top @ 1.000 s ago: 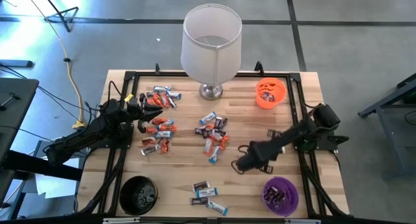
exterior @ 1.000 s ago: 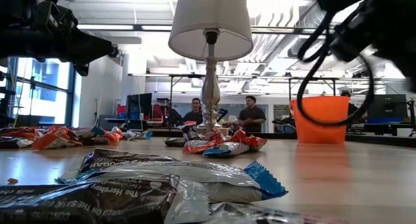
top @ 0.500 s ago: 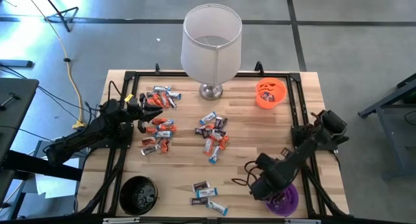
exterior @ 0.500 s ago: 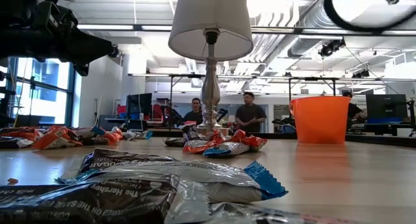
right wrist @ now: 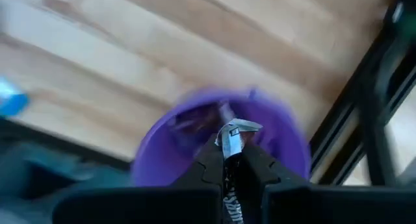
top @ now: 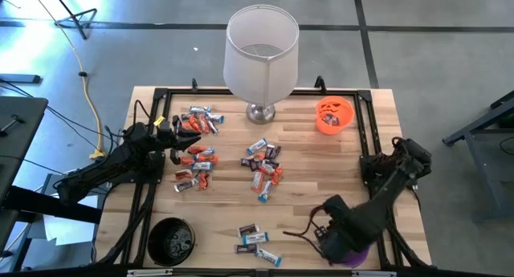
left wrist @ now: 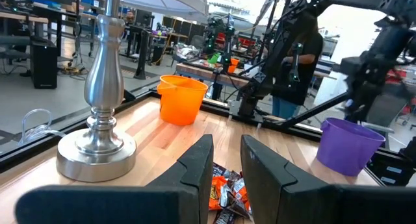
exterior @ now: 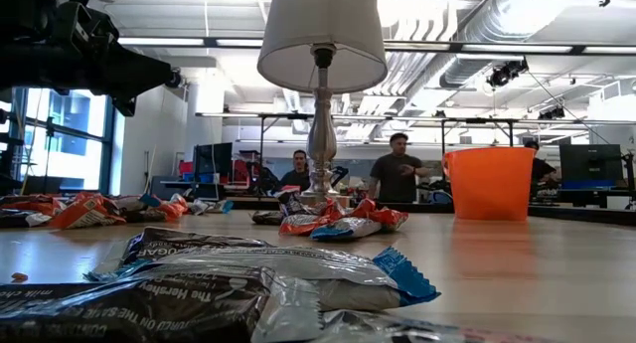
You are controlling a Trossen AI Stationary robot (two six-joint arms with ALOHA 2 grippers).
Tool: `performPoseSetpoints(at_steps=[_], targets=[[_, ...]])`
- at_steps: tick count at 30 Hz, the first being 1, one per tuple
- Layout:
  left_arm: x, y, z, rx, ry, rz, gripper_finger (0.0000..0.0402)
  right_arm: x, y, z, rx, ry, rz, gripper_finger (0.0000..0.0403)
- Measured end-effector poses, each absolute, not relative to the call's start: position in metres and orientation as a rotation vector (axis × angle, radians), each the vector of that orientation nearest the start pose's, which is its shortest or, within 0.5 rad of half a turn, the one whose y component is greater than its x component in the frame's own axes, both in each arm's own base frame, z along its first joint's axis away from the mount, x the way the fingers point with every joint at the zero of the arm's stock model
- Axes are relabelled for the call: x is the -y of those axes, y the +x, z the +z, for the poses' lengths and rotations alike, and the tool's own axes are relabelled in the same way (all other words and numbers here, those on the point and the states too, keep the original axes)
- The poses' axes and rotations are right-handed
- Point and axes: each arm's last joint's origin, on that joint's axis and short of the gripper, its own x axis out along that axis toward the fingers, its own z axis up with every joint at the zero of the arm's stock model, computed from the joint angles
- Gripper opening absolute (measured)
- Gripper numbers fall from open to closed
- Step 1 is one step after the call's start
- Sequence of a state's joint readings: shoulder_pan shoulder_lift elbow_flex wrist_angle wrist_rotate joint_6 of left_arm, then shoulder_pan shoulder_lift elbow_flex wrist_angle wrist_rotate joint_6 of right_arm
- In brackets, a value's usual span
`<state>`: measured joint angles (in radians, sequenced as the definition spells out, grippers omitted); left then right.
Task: Sort candy
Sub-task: Put the brown chocolate bar into the violet bucket
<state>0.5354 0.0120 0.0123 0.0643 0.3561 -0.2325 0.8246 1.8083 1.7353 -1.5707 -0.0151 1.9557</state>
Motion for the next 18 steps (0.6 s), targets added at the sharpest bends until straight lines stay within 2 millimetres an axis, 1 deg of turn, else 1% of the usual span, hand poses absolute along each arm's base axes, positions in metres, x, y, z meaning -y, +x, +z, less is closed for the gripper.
performPoseSetpoints(at_steps=[3, 5, 7, 12, 15, 18], targets=[[-0.040, 0.087, 0.173, 0.079, -0.204, 0.171, 0.0065, -0.247, 0.212, 0.318, -1.326, 0.938, -0.975, 0.0005], [-0.040, 0.087, 0.173, 0.079, -0.204, 0.171, 0.0065, -0.251, 0.208, 0.320, -1.271, 0.969, -0.999, 0.0005], [-0.040, 0.087, 0.173, 0.079, -0.204, 0.171, 0.0065, -0.254, 0.204, 0.316, -1.269, 0.976, -1.025, 0.0005], [-0.040, 0.087, 0.173, 0.079, -0.204, 0.171, 0.0064, -0.260, 0.194, 0.297, -1.377, 0.953, -1.081, 0.0009], [-0.040, 0.087, 0.173, 0.078, -0.204, 0.171, 0.0064, -0.262, 0.189, 0.290, -1.381, 0.940, -1.106, 0.0025], [-0.040, 0.087, 0.173, 0.078, -0.204, 0.172, 0.0065, -0.264, 0.191, 0.288, -1.386, 0.960, -1.086, 0.0053]])
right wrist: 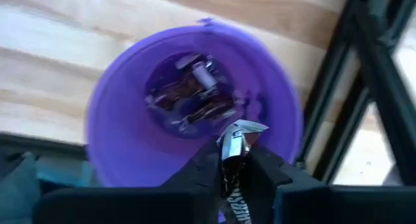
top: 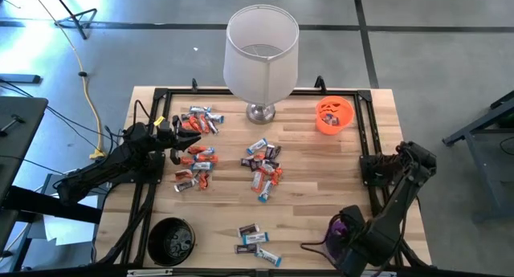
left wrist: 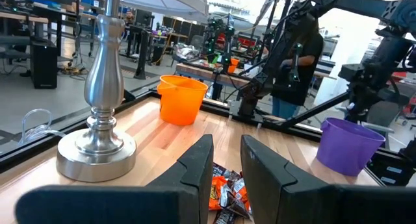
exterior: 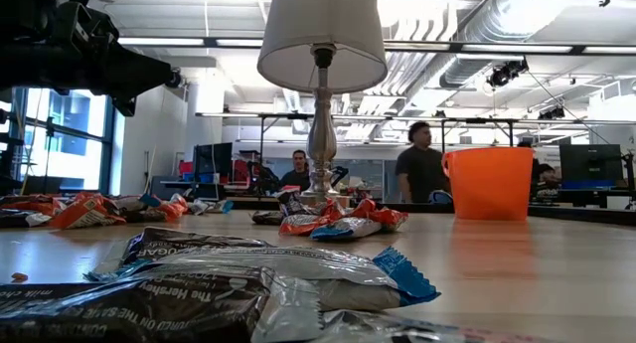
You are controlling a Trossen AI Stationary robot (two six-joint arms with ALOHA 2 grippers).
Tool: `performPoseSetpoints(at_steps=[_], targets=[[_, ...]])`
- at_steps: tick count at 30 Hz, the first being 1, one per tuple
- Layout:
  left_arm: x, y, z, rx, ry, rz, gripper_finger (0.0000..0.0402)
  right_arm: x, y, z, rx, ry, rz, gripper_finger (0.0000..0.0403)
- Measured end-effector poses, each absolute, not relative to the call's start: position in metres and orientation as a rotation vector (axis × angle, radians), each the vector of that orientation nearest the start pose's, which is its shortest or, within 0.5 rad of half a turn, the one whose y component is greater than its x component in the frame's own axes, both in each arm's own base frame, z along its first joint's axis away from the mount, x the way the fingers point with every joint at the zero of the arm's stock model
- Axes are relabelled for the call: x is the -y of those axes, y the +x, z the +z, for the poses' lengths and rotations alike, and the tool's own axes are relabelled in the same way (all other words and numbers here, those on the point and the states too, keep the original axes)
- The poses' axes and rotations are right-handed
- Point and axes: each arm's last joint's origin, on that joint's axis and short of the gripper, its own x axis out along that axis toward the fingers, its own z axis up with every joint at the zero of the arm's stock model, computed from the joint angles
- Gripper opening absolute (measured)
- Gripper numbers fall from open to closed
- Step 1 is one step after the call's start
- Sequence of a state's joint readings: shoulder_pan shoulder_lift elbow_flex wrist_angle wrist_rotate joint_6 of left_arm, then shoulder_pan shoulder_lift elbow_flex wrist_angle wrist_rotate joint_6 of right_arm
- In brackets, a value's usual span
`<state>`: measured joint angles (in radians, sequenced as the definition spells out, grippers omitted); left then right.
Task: Sort candy
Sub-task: Put the brown chocolate bar into the violet bucket
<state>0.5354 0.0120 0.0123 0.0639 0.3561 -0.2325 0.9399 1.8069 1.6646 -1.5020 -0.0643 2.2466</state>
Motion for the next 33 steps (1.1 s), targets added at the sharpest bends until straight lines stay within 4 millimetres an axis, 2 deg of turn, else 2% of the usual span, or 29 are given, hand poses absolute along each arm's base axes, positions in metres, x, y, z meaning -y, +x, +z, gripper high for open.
performPoseSetpoints(at_steps=[5, 8, 12, 16, 23, 28, 30, 33], targets=[[-0.040, 0.087, 0.173, 0.079, -0.204, 0.171, 0.0065, -0.268, 0.194, 0.288, -1.396, 0.992, -1.028, 0.0105], [-0.040, 0.087, 0.173, 0.079, -0.204, 0.171, 0.0065, -0.269, 0.193, 0.288, -1.461, 0.962, -0.997, 0.0130], [-0.040, 0.087, 0.173, 0.078, -0.204, 0.171, 0.0064, -0.268, 0.190, 0.289, -1.551, 0.925, -0.987, 0.0144], [-0.040, 0.087, 0.173, 0.079, -0.204, 0.171, 0.0065, -0.260, 0.191, 0.289, -1.532, 0.829, -0.994, 0.0145], [-0.040, 0.087, 0.173, 0.079, -0.204, 0.171, 0.0065, -0.234, 0.217, 0.289, -1.484, 0.593, -0.818, 0.0140], [-0.040, 0.087, 0.173, 0.079, -0.204, 0.171, 0.0065, -0.203, 0.246, 0.290, -1.412, 0.382, -0.709, 0.0140], [-0.040, 0.087, 0.173, 0.079, -0.204, 0.172, 0.0065, -0.186, 0.260, 0.290, -1.348, 0.303, -0.718, 0.0140], [-0.040, 0.087, 0.173, 0.079, -0.204, 0.171, 0.0065, -0.156, 0.279, 0.292, -1.215, 0.249, -0.822, 0.0139]])
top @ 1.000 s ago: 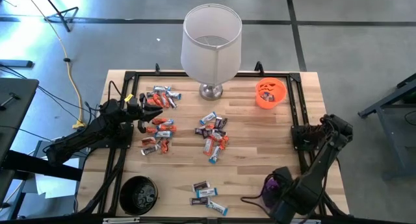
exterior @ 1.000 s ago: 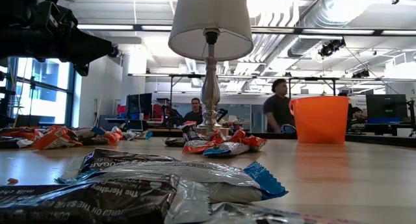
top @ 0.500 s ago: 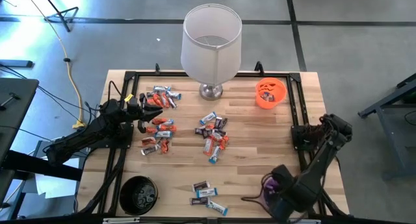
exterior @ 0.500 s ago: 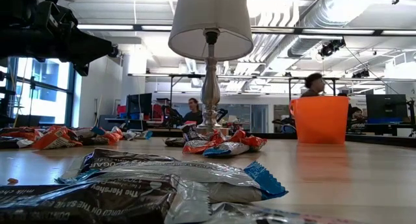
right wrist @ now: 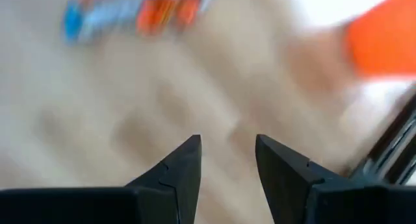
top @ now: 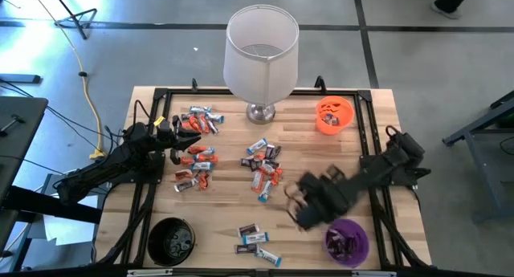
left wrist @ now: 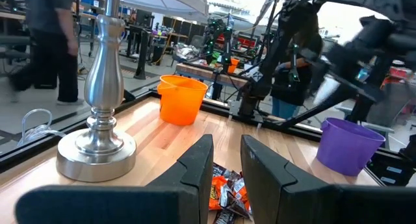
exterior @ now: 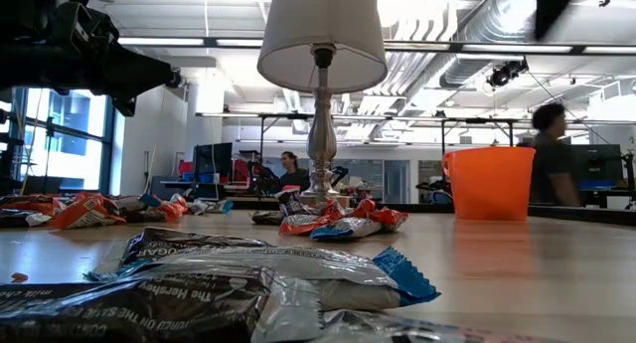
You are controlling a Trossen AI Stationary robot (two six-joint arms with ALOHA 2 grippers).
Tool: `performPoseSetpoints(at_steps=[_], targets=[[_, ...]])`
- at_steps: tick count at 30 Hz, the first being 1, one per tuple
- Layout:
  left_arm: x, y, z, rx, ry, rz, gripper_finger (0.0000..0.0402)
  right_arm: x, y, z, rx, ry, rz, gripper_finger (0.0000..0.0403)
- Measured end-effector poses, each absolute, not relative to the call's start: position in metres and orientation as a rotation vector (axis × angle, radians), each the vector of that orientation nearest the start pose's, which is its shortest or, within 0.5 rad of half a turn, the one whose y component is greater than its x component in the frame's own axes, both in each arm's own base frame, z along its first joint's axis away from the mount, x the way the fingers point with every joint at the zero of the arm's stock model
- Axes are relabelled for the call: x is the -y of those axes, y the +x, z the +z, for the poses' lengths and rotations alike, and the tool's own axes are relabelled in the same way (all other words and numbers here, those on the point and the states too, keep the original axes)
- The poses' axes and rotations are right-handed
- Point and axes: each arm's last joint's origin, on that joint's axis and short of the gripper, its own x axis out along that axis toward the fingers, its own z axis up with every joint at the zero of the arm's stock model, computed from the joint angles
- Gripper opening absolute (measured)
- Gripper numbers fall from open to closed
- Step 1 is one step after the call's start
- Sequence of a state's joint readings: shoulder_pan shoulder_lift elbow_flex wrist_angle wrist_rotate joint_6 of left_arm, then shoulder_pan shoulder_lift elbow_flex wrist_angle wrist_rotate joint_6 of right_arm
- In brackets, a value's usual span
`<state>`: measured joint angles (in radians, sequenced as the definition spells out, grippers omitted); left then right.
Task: Sort candy
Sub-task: Put the brown chocolate bar into the violet bucket
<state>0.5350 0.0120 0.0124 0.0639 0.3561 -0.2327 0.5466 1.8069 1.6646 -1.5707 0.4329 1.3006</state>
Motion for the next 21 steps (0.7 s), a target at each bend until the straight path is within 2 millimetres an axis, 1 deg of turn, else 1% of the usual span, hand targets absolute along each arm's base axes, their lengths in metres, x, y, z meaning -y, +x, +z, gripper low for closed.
performPoseSetpoints(at_steps=[5, 9, 12, 15, 17, 21], targets=[[-0.040, 0.087, 0.173, 0.079, -0.204, 0.171, 0.0064, -0.109, 0.302, 0.293, -1.098, 0.265, -0.978, 0.0139], [-0.040, 0.087, 0.173, 0.079, -0.204, 0.171, 0.0065, -0.078, 0.321, 0.295, -0.939, 0.320, -1.070, 0.0139], [-0.040, 0.087, 0.173, 0.079, -0.204, 0.171, 0.0065, -0.059, 0.335, 0.294, -0.844, 0.387, -1.087, 0.0139], [-0.040, 0.087, 0.173, 0.079, -0.204, 0.171, 0.0065, -0.041, 0.347, 0.283, -0.856, 0.442, -1.034, 0.0139], [-0.040, 0.087, 0.173, 0.079, -0.204, 0.171, 0.0065, -0.029, 0.355, 0.270, -0.851, 0.501, -0.997, 0.0139], [-0.040, 0.087, 0.173, 0.079, -0.204, 0.171, 0.0065, -0.005, 0.359, 0.242, -0.822, 0.583, -1.023, 0.0139]])
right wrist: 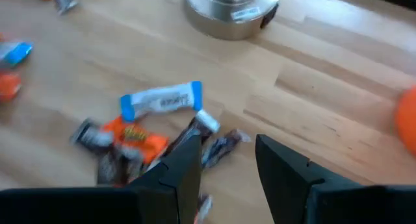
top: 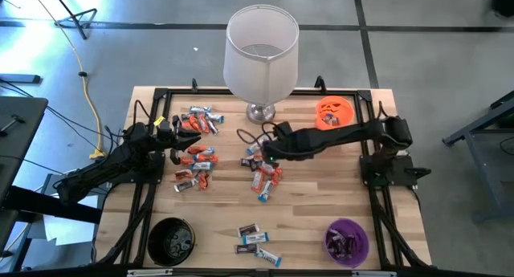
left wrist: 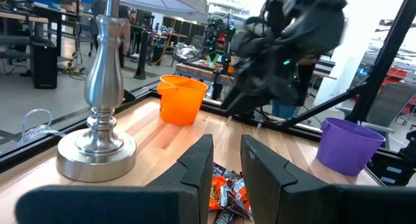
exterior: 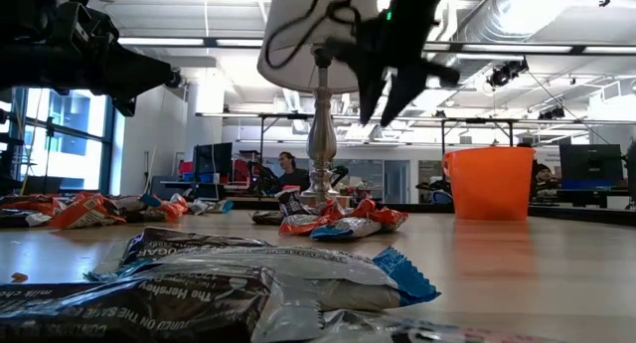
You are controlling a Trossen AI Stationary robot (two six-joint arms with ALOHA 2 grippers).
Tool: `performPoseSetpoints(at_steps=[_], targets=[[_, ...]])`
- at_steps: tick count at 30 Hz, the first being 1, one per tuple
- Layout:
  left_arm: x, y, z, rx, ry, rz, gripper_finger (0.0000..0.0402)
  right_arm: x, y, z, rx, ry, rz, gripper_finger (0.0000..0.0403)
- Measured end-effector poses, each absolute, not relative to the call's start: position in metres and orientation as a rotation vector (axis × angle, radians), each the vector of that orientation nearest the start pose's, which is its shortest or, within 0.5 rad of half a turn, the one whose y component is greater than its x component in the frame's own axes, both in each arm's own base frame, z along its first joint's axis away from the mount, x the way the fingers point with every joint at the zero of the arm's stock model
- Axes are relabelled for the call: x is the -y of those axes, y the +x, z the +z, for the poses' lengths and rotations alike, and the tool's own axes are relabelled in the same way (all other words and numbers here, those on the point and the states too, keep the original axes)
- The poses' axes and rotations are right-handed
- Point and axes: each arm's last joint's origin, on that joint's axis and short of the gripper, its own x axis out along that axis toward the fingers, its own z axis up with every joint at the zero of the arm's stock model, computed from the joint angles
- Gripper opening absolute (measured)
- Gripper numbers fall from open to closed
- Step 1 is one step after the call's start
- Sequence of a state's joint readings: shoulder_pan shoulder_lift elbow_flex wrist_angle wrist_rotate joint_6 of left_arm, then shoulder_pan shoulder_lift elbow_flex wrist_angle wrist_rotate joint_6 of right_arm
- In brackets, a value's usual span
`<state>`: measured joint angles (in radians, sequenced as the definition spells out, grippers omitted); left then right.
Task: Sort candy
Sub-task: Put the brown chocolate bar into the violet bucket
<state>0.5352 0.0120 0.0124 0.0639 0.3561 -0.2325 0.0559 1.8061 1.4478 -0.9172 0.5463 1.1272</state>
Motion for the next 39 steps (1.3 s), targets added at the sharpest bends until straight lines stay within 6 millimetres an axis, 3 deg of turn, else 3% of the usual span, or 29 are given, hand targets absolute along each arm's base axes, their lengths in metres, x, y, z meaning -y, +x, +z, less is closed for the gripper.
performPoseSetpoints(at_steps=[8, 14, 39], targets=[[-0.040, 0.087, 0.173, 0.078, -0.204, 0.171, 0.0065, 0.024, 0.349, 0.192, -0.654, 0.922, -1.209, 0.0139], [-0.040, 0.087, 0.173, 0.079, -0.204, 0.171, 0.0064, 0.026, 0.352, 0.168, -0.564, 1.109, -1.091, 0.0139], [-0.040, 0.087, 0.173, 0.079, -0.204, 0.172, 0.0064, 0.021, 0.348, 0.160, -0.631, 1.256, -1.060, 0.0139]])
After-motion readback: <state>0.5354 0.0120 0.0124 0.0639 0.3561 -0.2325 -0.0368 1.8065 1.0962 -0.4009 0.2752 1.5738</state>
